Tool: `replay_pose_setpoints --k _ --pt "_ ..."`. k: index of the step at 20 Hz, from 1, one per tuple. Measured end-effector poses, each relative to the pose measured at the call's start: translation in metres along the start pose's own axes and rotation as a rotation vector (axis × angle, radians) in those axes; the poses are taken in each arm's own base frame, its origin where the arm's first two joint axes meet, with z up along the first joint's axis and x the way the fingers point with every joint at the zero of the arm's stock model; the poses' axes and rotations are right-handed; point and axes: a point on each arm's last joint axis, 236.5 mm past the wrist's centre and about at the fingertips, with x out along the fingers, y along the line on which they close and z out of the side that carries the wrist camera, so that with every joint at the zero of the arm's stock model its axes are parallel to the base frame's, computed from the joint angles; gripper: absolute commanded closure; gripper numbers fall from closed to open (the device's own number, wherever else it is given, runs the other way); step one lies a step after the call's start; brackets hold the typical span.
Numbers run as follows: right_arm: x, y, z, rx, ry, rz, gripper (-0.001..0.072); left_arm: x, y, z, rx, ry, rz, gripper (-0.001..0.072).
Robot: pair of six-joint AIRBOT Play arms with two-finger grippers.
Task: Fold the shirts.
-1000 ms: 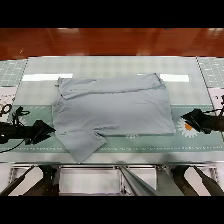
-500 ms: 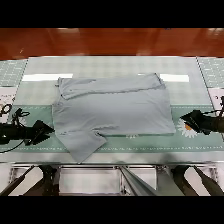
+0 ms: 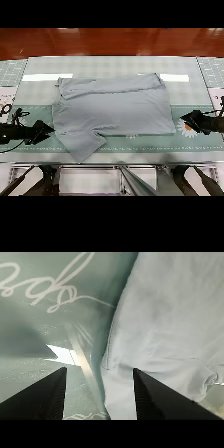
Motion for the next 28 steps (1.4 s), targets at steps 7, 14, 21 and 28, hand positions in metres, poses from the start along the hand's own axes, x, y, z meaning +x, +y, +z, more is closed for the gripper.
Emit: replay_pose_setpoints --k 7,14,21,28 --pt "0.007 -0.007 -0.004 0.036 0.038 -0.013 0.0304 0.010 -0.016 0.005 -0.022 -0.002 -0.074 0.0204" --pt "0.016 -0.004 -0.005 0.046 0.066 0.028 0.0304 0.041 -0.049 0.000 0.063 0.081 -0.119 0.0688" --pt "0.023 -0.031 -0.037 0.129 0.189 -0.070 0.0304 0.036 -0.071 -0.002 0.153 0.121 -0.163 0.0688" --pt "0.056 -0.007 -0.060 0.175 0.343 0.039 0.0399 0.035 -0.074 -0.001 0.166 0.120 -0.168 0.0688"
